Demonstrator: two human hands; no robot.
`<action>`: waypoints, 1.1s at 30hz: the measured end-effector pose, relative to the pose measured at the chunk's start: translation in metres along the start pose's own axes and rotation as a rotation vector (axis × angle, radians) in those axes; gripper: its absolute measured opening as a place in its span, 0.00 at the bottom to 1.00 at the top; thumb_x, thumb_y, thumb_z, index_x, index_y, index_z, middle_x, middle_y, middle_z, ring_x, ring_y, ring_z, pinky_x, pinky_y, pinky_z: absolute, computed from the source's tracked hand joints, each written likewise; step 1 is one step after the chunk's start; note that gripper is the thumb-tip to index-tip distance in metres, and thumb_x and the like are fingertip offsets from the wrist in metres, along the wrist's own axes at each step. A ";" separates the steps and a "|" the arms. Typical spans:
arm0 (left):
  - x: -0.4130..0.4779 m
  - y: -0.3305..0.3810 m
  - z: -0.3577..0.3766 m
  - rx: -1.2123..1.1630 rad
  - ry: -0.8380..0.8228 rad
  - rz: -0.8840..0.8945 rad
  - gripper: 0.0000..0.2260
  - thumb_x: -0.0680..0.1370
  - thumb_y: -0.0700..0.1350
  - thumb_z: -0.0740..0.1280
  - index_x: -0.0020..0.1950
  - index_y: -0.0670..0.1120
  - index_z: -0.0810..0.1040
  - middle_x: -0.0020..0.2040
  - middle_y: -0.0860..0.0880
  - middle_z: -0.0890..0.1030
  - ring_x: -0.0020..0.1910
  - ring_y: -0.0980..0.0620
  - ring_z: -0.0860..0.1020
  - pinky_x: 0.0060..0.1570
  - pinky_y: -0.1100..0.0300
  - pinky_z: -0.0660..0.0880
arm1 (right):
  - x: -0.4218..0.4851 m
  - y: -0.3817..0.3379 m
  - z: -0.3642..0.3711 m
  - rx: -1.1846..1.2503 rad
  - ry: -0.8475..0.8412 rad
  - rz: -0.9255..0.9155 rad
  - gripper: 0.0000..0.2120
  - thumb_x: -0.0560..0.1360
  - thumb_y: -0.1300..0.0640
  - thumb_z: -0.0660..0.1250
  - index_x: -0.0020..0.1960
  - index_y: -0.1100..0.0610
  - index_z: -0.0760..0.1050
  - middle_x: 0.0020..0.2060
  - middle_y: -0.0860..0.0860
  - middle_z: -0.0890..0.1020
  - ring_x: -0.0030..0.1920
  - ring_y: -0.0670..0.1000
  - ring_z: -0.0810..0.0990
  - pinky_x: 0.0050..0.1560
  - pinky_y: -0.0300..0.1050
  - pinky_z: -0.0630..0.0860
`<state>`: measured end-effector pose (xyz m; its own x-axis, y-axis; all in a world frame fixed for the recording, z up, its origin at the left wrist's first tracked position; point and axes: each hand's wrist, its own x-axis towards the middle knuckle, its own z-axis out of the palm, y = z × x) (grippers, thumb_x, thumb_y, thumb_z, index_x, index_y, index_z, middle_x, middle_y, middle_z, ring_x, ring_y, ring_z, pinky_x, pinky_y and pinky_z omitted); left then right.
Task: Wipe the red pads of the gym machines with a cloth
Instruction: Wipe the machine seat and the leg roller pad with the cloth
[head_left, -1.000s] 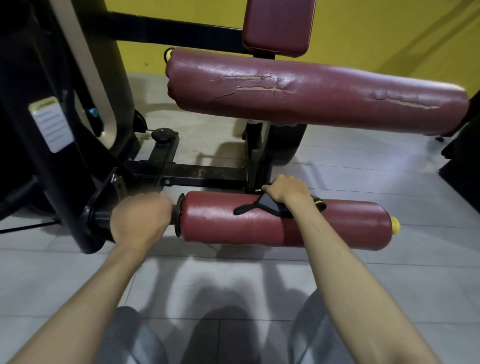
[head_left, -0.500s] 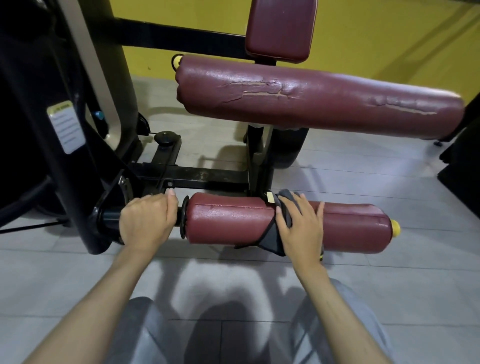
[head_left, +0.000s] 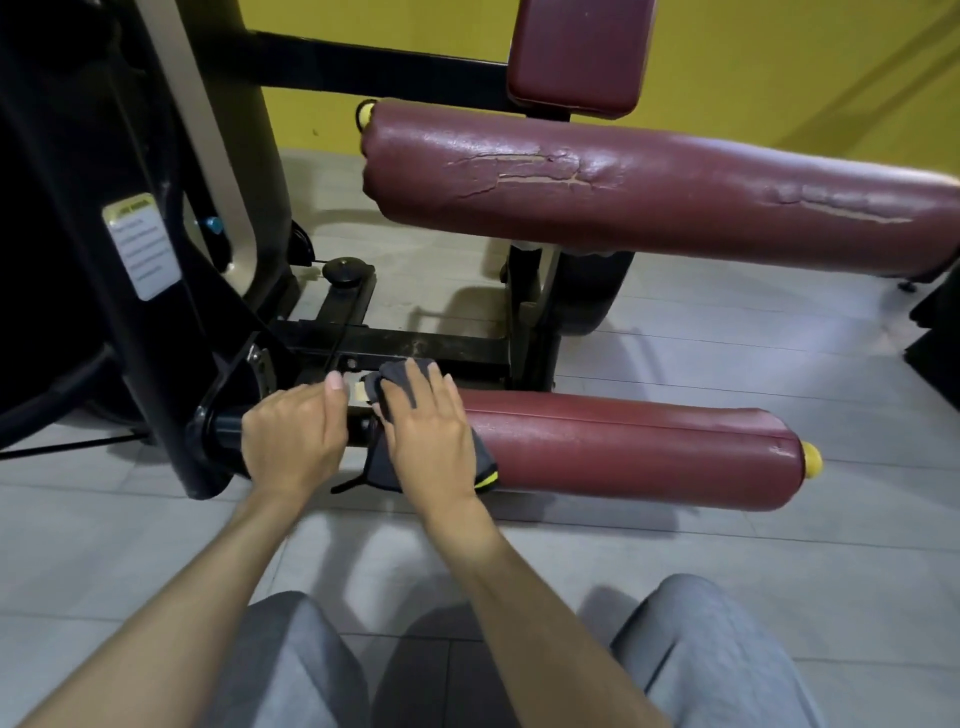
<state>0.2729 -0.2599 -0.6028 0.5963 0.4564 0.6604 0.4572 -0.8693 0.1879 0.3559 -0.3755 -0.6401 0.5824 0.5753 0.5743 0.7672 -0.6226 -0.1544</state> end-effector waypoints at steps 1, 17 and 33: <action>-0.001 -0.001 -0.001 -0.002 0.011 0.021 0.29 0.85 0.49 0.50 0.28 0.41 0.74 0.26 0.44 0.74 0.27 0.40 0.76 0.30 0.57 0.61 | -0.002 0.011 -0.004 -0.024 -0.019 -0.034 0.16 0.77 0.54 0.71 0.64 0.52 0.79 0.70 0.57 0.78 0.71 0.61 0.74 0.75 0.57 0.67; -0.005 0.006 -0.002 0.099 0.054 0.104 0.26 0.86 0.47 0.56 0.28 0.42 0.72 0.25 0.42 0.74 0.27 0.40 0.75 0.31 0.49 0.70 | -0.089 0.329 -0.163 -0.159 -0.010 0.499 0.16 0.81 0.54 0.58 0.63 0.54 0.79 0.66 0.51 0.79 0.54 0.60 0.75 0.56 0.58 0.74; -0.001 0.002 0.007 0.053 0.024 0.091 0.27 0.84 0.48 0.50 0.30 0.42 0.78 0.25 0.44 0.75 0.28 0.41 0.77 0.32 0.53 0.70 | -0.029 0.171 -0.089 -0.073 0.078 0.395 0.11 0.82 0.52 0.66 0.59 0.55 0.81 0.55 0.52 0.84 0.52 0.57 0.83 0.46 0.49 0.79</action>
<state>0.2775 -0.2612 -0.6083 0.6213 0.3710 0.6901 0.4369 -0.8952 0.0880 0.4462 -0.5454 -0.6117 0.8039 0.2445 0.5422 0.4661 -0.8252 -0.3190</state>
